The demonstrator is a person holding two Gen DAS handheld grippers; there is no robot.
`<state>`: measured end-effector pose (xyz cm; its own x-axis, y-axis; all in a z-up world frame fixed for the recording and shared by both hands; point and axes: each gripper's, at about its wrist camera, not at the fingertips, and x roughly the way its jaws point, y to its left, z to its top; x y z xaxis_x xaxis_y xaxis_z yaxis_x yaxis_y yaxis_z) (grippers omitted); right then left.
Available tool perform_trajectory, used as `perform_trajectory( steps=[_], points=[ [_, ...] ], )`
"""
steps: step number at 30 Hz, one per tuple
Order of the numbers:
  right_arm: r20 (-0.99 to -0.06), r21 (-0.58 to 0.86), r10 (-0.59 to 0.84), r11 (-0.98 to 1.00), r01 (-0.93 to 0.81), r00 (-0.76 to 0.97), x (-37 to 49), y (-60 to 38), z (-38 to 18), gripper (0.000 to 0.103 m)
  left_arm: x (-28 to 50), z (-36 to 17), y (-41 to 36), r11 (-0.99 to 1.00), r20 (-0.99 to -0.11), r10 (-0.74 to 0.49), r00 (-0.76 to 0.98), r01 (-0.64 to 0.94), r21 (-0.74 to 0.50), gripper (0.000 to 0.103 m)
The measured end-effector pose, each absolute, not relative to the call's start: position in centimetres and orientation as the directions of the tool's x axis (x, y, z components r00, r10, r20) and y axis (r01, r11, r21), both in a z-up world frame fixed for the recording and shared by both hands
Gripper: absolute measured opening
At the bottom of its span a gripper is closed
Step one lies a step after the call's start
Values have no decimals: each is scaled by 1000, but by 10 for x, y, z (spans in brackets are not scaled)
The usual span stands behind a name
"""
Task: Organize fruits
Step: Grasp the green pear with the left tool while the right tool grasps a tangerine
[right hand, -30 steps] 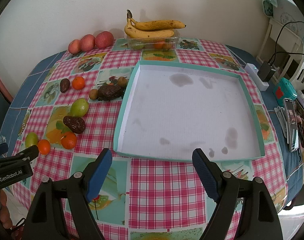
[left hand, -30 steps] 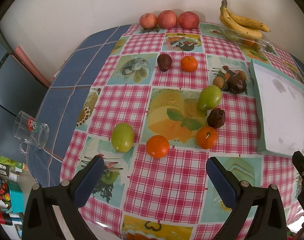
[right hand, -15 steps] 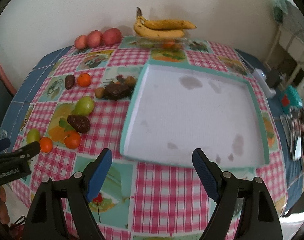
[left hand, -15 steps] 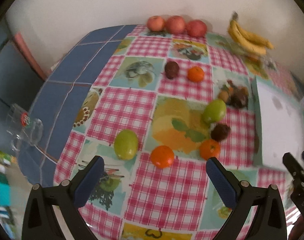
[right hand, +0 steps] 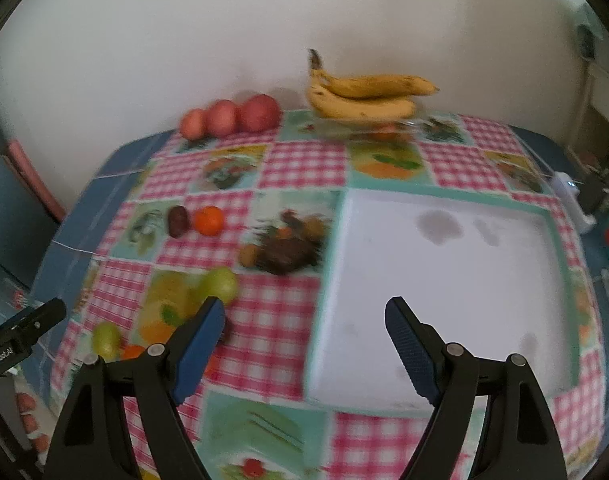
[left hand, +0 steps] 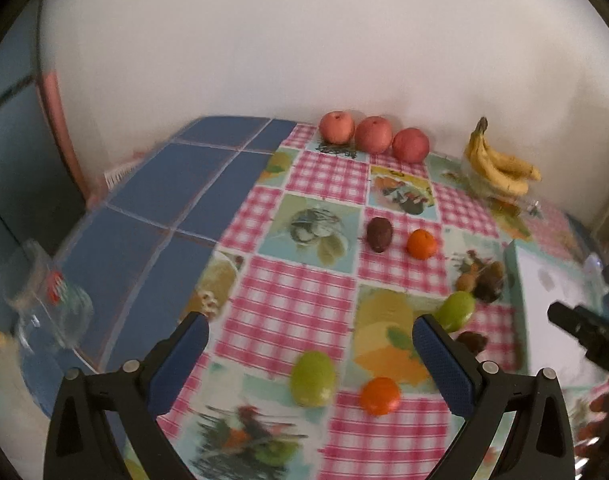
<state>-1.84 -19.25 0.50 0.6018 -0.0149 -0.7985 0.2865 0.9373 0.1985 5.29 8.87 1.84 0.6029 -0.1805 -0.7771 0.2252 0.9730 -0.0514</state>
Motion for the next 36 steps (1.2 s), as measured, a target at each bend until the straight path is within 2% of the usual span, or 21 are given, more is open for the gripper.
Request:
perform_trajectory(
  steps=[6, 16, 19, 23, 30, 36],
  points=[
    [-808, 215, 56, 955, 204, 586, 1, -167, 0, 83, 69, 0, 100, 973, -851, -165, 499, 223, -58, 103],
    [-889, 141, 67, 981, 130, 453, 18, -126, -34, 83, 74, -49, 100, 965, -909, -224, 350, 208, -158, 100],
    [-907, 134, 80, 985, 105, 413, 19, -115, -46, 83, 77, -62, 95, 967, -924, -213, 317, 205, -153, 100],
    [-925, 104, 65, 991, 83, 374, 21, -104, -58, 83, 81, -79, 93, 968, -939, -208, 273, 193, -158, 91],
    [-951, 45, 29, 998, 45, 309, 24, -90, -82, 83, 80, -87, 87, 971, -947, -173, 272, 208, -118, 83],
    [-955, 49, 33, 998, 47, 294, 26, -88, -93, 83, 82, -87, 82, 974, -951, -140, 277, 214, -80, 77]
  ],
)
